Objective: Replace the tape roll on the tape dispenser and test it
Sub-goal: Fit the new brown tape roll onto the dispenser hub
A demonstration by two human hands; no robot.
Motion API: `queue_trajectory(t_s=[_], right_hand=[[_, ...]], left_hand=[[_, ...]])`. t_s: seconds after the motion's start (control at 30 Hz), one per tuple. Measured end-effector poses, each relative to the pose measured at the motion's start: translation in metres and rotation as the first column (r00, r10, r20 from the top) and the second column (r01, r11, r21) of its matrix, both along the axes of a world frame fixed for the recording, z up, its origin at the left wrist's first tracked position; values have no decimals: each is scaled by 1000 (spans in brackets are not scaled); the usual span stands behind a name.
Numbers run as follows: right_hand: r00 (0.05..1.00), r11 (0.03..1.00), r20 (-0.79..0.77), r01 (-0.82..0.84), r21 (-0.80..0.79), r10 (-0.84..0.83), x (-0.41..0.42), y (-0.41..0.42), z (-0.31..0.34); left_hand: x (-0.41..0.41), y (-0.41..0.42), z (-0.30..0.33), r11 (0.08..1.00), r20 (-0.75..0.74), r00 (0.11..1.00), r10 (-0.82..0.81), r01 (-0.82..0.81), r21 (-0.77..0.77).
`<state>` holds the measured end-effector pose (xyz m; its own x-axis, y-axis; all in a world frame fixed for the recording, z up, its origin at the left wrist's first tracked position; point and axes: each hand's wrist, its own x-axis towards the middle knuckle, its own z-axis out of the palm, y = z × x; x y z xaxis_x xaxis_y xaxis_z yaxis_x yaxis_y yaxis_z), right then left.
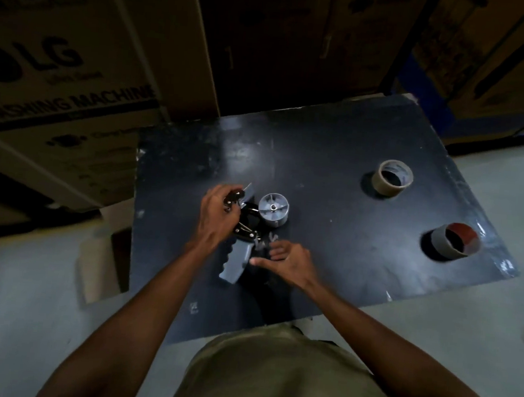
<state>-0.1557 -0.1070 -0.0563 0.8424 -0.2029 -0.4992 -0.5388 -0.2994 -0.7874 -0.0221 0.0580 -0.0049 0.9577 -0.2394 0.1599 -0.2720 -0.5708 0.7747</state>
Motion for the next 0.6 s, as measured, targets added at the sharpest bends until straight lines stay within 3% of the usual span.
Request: queue_trajectory(t_s=[0.13,0.3,0.43,0.6], right_hand=[[994,957,-88,90,277,-68,12,34,-3],[970,782,-242,172,599,-28,29,61,4],[950,628,-262,310,713,-171,36,79,0],[904,517,-349,428,741,-247,38,85,3]], left_hand=[[-7,28,-6,996,-68,995,78,-80,-28],[-20,54,-26,981,-206,965,164,-180,-65],[-28,58,-36,960,-309,924,225,-264,-91],[-32,49,-40,921,-412,876,253,-348,-175]])
